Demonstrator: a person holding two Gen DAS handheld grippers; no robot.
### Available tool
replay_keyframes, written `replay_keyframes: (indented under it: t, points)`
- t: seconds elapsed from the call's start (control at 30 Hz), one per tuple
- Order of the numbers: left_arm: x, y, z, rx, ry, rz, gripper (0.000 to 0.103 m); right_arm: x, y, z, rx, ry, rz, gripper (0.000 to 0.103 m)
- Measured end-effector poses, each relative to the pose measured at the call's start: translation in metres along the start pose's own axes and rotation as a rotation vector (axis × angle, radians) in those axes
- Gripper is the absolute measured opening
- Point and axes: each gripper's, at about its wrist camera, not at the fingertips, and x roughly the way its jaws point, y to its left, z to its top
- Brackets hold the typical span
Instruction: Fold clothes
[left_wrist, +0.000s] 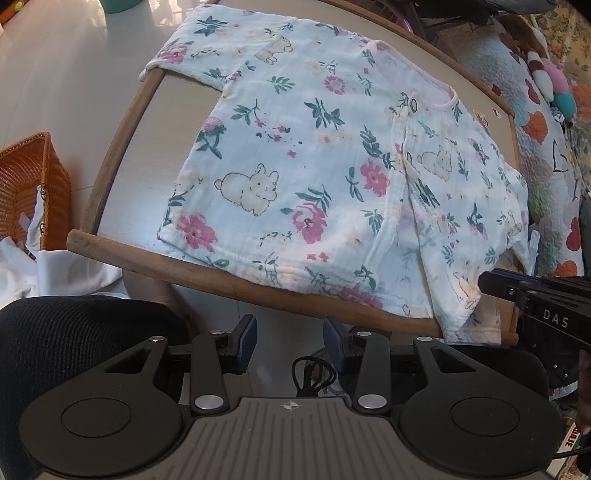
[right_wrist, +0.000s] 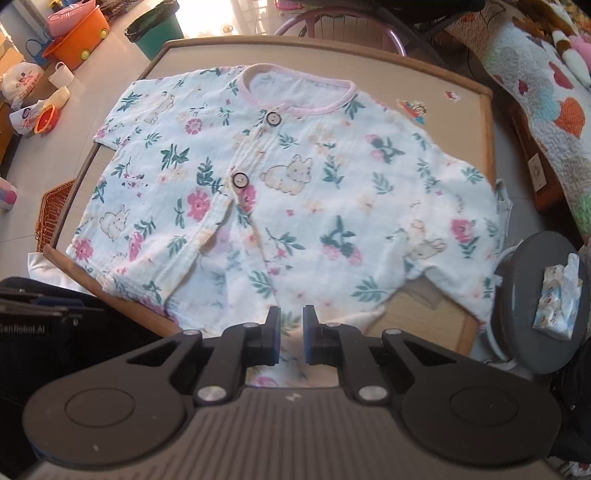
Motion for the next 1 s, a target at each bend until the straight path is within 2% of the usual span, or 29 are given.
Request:
replay_keyframes:
  t: [0.37,0.5,0.6,0.83,1.0]
  points:
    - [-0.009,0.011,0.001,-0.027,-0.021,-0.015,0.043,0.023,0.006,-0.001,0.045,0.059,-0.024,0.011]
    - [-0.008,0.013,0.000,-0.033,-0.018,-0.023,0.043,0.022,0.012,-0.005,0.030,0.070,-0.022,0.006]
    - [-0.008,0.015,0.000,-0.037,-0.018,-0.028,0.043,0.016,0.019,-0.007,0.032,0.048,0.010,0.002]
    - [-0.011,0.026,0.002,-0.058,-0.028,-0.042,0.043,-0.001,0.047,-0.008,0.042,-0.001,0.131,0.001]
    - [-0.015,0.037,0.004,-0.075,-0.038,-0.047,0.043,-0.004,0.070,-0.003,0.025,-0.024,0.153,0.001]
